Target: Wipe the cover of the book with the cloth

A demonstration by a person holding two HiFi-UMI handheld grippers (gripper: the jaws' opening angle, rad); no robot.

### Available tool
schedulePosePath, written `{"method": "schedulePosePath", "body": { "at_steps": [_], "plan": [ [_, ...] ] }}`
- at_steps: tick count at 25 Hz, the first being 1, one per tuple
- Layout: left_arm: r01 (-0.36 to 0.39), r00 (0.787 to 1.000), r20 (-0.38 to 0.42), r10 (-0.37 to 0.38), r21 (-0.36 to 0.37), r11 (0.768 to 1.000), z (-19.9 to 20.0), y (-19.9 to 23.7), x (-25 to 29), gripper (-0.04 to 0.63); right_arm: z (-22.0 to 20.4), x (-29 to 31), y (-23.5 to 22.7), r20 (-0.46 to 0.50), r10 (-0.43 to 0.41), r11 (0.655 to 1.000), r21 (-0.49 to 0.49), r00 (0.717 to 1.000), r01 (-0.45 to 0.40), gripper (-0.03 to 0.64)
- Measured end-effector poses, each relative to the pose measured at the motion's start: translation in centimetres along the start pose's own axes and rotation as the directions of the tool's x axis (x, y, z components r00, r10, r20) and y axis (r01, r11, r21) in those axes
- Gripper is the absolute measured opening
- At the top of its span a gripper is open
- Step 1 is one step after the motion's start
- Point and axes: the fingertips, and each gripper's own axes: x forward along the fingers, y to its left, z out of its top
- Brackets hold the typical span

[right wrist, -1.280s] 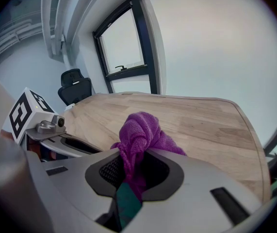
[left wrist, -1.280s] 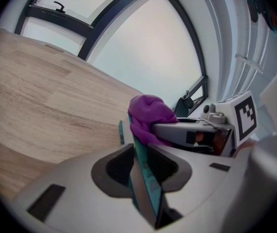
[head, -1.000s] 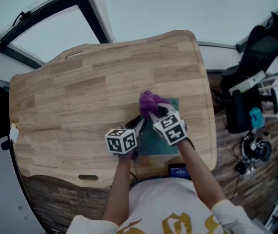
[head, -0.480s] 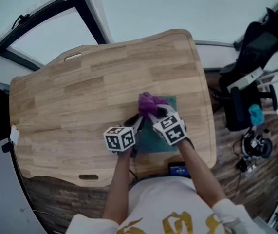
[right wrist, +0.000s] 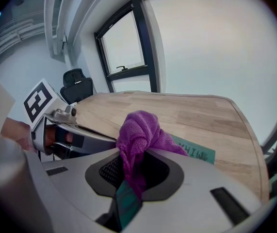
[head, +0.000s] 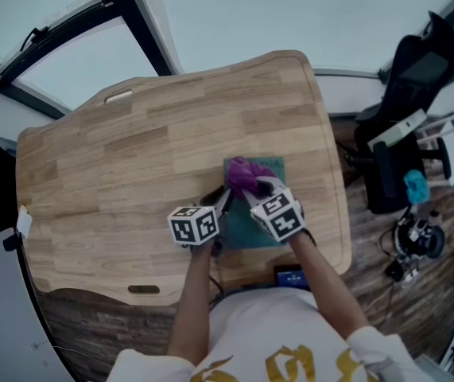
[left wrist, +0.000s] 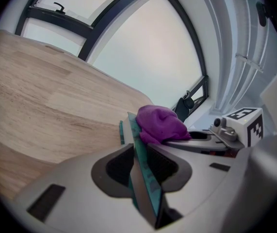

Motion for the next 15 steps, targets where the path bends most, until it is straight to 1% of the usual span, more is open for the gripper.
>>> {"method": "schedulePosePath", "body": {
  "at_steps": [7,10,15],
  "plan": [
    [-0.005,1.0,0.005,0.005,0.007,1.0,0.0,0.0,0.0,0.087,-0.9,-0.6,0.3,0.004,-0.006,1.0,-0.015,1.0,0.006,0.064],
    [-0.007,1.0,0.003,0.007,0.005,1.0,0.1,0.1,0.0,0.087,-1.5,-1.0,0.8,-0.011,0.003,1.0,-0.002,1.0,-0.003,0.064],
    [-0.007,1.0,0.006,0.006,0.006,1.0,-0.1,0.2,0.1,0.087,-2.5,-1.5,1.7,-0.018,0.006,1.0,-0.012,1.0,-0.006,0.064]
  ]
}}
